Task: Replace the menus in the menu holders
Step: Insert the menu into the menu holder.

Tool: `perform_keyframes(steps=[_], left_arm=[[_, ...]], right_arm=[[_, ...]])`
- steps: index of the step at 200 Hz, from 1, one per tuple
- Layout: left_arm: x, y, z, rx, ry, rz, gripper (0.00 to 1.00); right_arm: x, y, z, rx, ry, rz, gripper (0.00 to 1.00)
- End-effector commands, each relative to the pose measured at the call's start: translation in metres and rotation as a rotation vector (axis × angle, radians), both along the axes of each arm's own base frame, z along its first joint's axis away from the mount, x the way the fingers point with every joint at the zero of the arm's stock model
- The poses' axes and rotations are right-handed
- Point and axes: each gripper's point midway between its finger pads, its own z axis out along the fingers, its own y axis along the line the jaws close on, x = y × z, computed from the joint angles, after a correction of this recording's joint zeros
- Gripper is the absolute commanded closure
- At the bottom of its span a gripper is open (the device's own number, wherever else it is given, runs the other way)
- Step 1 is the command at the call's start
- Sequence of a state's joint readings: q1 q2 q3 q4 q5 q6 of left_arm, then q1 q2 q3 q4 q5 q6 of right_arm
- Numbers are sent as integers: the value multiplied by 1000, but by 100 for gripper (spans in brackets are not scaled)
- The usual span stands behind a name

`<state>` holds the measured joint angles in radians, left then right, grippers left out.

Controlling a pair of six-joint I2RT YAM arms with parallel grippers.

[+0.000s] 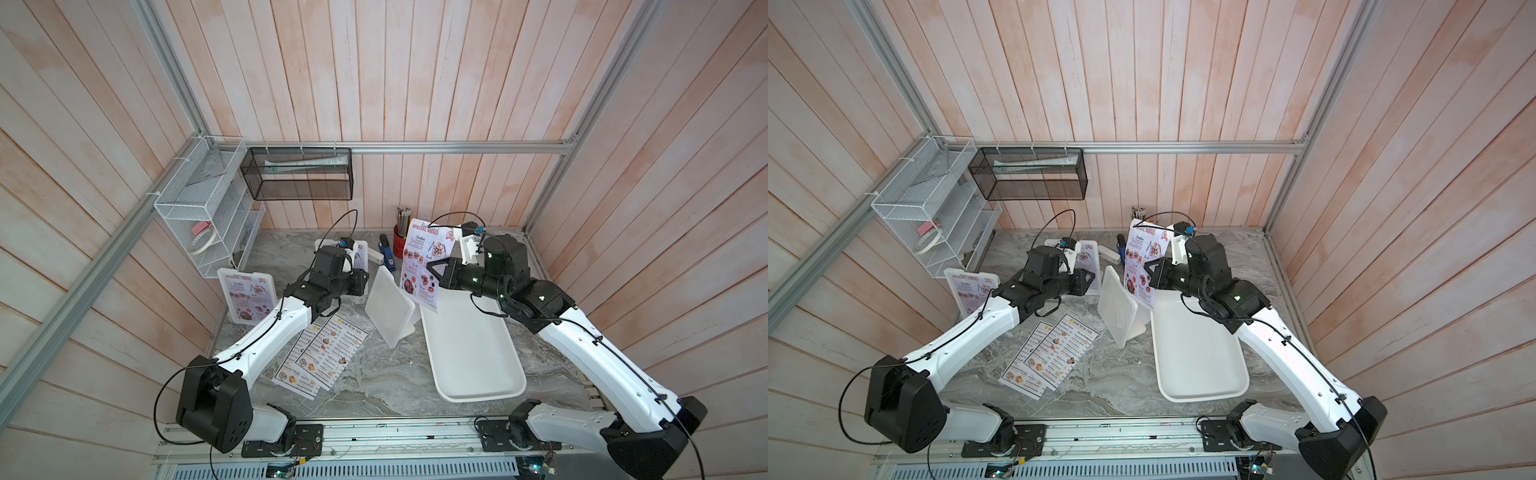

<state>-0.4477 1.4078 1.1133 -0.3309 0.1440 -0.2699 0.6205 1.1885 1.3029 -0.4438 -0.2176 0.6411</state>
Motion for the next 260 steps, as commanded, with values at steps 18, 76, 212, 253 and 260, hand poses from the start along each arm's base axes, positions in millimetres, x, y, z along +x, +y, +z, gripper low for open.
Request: perform_keyframes(steps=[18,76,212,253,260], left_arm=[[0,-3,20,12,-50,-14,65],[-3,1,23,25,-54,-7,65],[-12,2,29,34,-59,-11,65],[-18,1,34,6,-54,-21,65],[-20,-1,35,-8,-51,-25,65]], right_arm=[[-3,1,-3,-11,-17,61,100],[2,8,-10,-29,-21,95,100],[16,34,-22,-37,-85,207,100],[25,39,-27,-35,-99,203,100],[27,40,-28,-34,-103,202,100]])
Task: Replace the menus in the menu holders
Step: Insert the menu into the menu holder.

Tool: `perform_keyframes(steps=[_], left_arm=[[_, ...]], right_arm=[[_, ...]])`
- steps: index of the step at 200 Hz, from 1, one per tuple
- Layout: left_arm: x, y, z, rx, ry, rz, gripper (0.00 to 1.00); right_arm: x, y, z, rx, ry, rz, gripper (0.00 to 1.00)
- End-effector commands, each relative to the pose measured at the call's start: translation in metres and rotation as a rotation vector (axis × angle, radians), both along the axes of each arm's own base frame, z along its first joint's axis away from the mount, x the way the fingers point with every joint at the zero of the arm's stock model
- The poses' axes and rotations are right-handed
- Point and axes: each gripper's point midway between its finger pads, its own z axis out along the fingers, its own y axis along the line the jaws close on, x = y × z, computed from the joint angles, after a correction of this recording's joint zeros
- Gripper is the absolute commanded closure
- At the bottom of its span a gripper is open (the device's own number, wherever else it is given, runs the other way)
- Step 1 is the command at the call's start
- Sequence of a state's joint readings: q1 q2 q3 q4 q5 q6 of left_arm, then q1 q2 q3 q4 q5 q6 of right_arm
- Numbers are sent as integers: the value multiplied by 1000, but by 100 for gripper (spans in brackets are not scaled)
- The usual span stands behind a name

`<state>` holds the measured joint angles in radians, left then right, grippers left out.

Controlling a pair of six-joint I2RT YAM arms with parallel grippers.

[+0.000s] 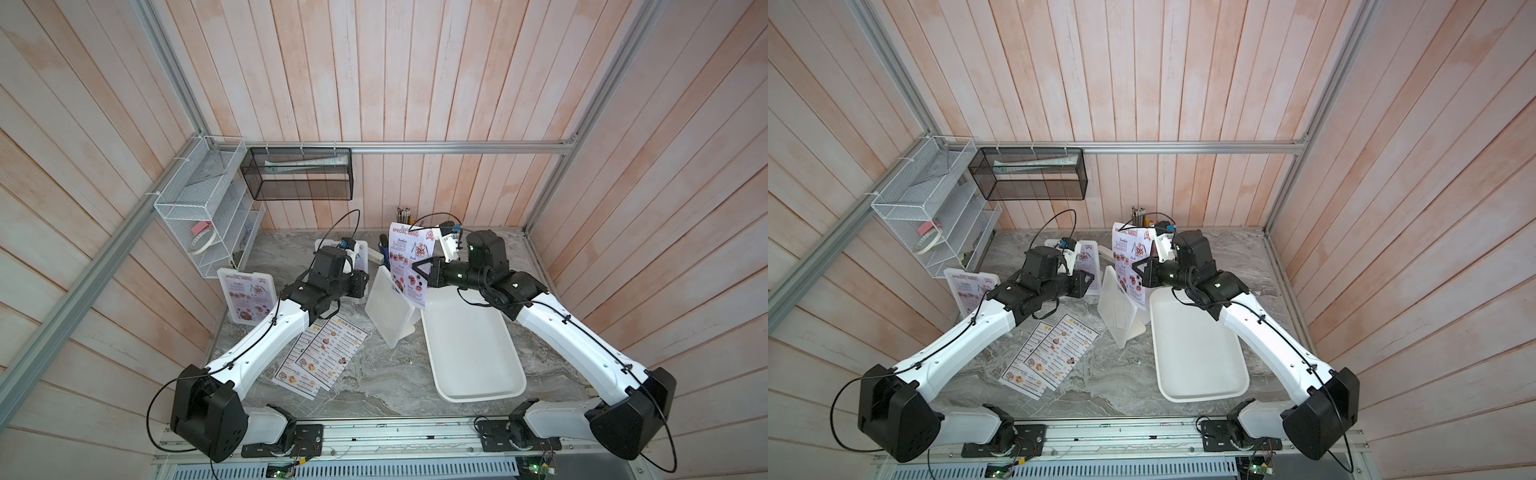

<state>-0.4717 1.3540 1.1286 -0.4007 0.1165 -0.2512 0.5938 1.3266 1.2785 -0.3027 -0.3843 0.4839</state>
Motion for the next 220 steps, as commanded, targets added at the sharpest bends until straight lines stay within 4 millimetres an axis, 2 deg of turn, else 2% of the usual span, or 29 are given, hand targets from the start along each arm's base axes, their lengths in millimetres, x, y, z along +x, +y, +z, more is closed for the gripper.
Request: perform_keyframes(steps=[1,56,110,220], left_arm=[[-6,-2,21,-38,-36,-12,65],[-20,4,29,-84,-30,11,64],[-32,11,25,-93,-9,29,64],[-31,12,26,-81,-22,26,64]], right_arm=[[6,5,1,13,-41,16,100],[15,14,-3,49,-75,25,100],[21,18,-6,65,-127,11,100],[22,23,-15,59,-174,8,100]])
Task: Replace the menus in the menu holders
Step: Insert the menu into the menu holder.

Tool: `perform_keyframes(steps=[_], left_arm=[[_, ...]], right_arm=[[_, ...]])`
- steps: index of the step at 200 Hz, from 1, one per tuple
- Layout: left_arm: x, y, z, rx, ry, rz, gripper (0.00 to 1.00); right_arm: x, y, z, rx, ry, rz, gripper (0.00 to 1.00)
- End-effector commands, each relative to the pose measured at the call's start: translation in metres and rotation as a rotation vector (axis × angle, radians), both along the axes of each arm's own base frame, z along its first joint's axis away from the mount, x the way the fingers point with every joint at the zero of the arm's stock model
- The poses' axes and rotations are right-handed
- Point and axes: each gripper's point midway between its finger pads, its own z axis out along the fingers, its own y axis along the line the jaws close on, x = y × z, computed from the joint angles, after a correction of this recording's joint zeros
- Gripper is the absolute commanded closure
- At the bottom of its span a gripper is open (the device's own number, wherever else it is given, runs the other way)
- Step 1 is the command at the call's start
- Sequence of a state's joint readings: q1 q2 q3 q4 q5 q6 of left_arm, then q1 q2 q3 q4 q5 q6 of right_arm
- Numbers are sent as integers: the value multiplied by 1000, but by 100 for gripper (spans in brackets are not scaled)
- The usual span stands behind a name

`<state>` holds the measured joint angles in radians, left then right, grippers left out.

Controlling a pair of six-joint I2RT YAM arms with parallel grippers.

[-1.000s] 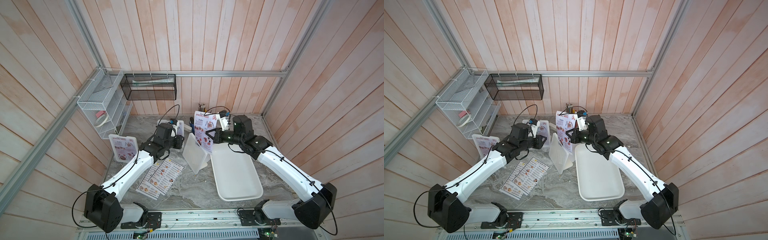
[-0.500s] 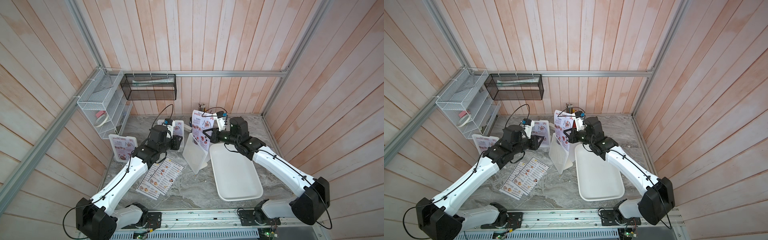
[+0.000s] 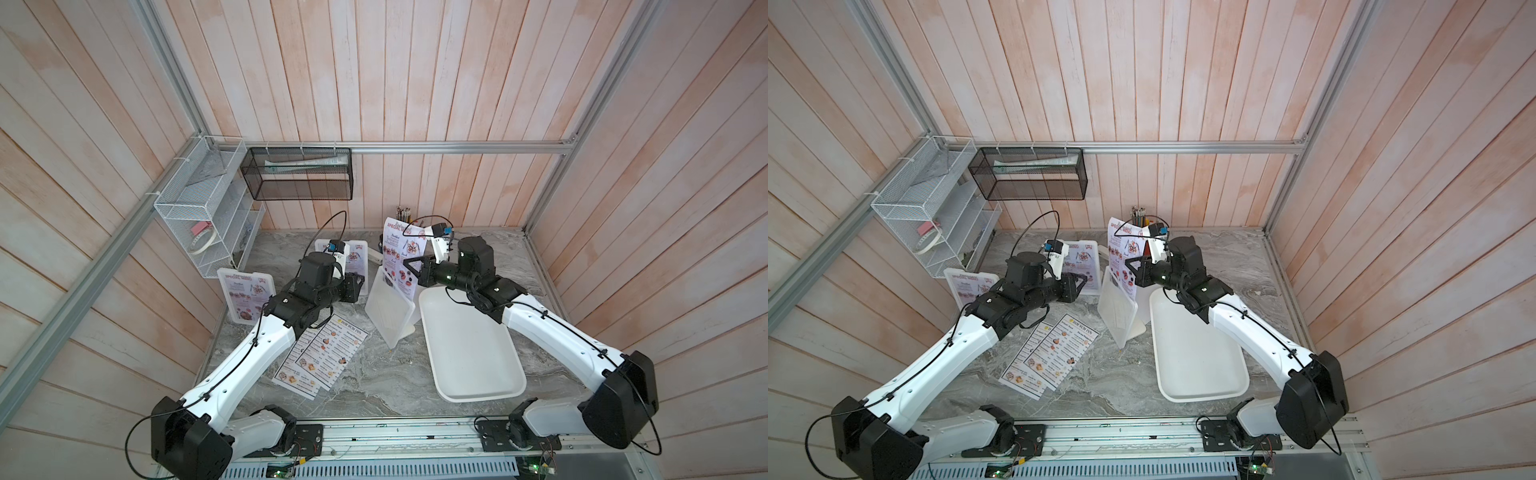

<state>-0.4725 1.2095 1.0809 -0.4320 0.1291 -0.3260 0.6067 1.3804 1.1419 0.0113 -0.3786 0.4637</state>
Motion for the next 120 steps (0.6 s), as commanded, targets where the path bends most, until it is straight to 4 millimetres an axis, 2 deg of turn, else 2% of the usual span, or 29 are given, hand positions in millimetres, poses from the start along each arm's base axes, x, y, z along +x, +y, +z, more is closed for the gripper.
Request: perform_keyframes(steps=[1,120], left_arm=[[-4,1,0,5,-4,-4,64],[-2,-1,0,3,-8,-7,64]], right_arm=[[1,3,2,1,-56,-8,100],[-5,-5,2,58,-147,-50,100]])
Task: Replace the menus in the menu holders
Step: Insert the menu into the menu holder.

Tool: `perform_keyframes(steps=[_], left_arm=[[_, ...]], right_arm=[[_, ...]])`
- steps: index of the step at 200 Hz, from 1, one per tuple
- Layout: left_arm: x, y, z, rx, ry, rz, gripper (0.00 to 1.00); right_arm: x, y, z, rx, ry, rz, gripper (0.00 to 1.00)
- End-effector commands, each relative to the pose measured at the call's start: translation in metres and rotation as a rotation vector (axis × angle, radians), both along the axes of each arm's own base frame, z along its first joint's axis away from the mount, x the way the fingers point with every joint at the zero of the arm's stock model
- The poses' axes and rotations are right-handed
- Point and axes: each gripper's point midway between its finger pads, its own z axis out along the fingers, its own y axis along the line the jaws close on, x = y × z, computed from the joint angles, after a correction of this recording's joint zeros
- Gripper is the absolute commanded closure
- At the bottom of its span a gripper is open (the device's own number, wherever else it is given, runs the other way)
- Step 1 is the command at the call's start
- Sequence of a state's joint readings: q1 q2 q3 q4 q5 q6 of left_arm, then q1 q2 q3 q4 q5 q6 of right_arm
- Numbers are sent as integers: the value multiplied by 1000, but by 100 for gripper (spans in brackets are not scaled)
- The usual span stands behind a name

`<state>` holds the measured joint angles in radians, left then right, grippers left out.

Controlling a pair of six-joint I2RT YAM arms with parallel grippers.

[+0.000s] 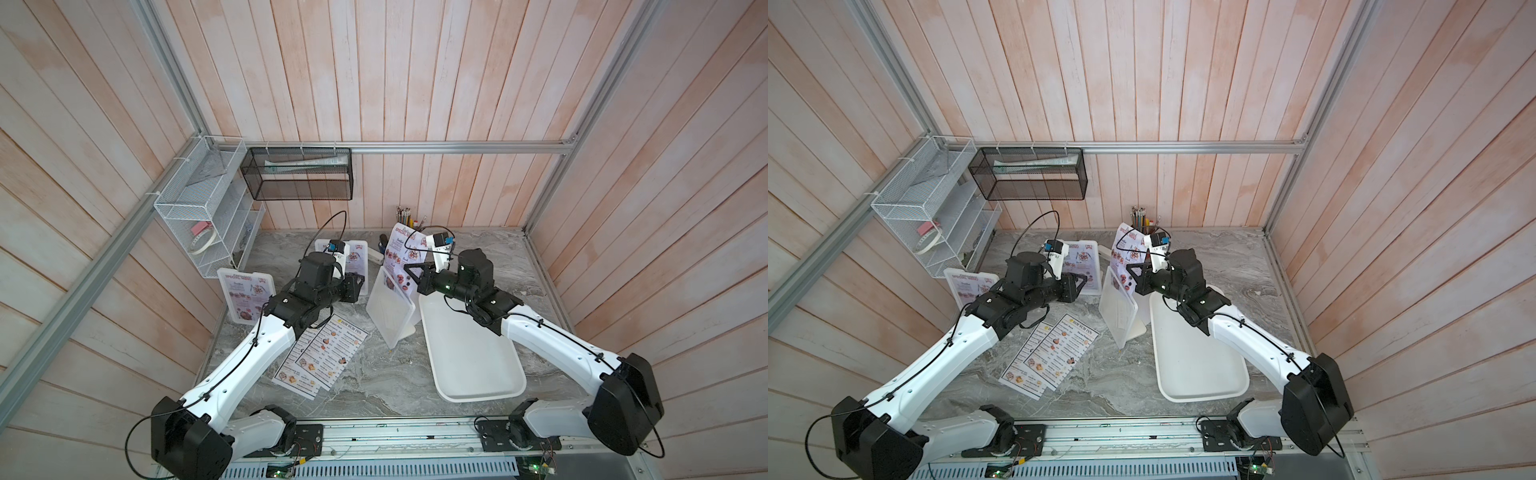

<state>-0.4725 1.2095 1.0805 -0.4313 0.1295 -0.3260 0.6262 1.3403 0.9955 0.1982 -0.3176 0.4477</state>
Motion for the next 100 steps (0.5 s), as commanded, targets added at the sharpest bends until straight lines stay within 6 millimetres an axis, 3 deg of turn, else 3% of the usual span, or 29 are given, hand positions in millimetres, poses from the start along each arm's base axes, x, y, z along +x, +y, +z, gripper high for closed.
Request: perform_keyframes(steps=[1,77,100], left_arm=[[-2,-1,0,2,-7,-7,64],[-3,0,0,3,-9,-7,64],[-3,0,-1,6,-7,-7,64]], right_arm=[[-1,-1,15,35,-60,-14,100],[-8,-1,16,61,-105,-5,100],[-15,3,13,54,-106,20,95]])
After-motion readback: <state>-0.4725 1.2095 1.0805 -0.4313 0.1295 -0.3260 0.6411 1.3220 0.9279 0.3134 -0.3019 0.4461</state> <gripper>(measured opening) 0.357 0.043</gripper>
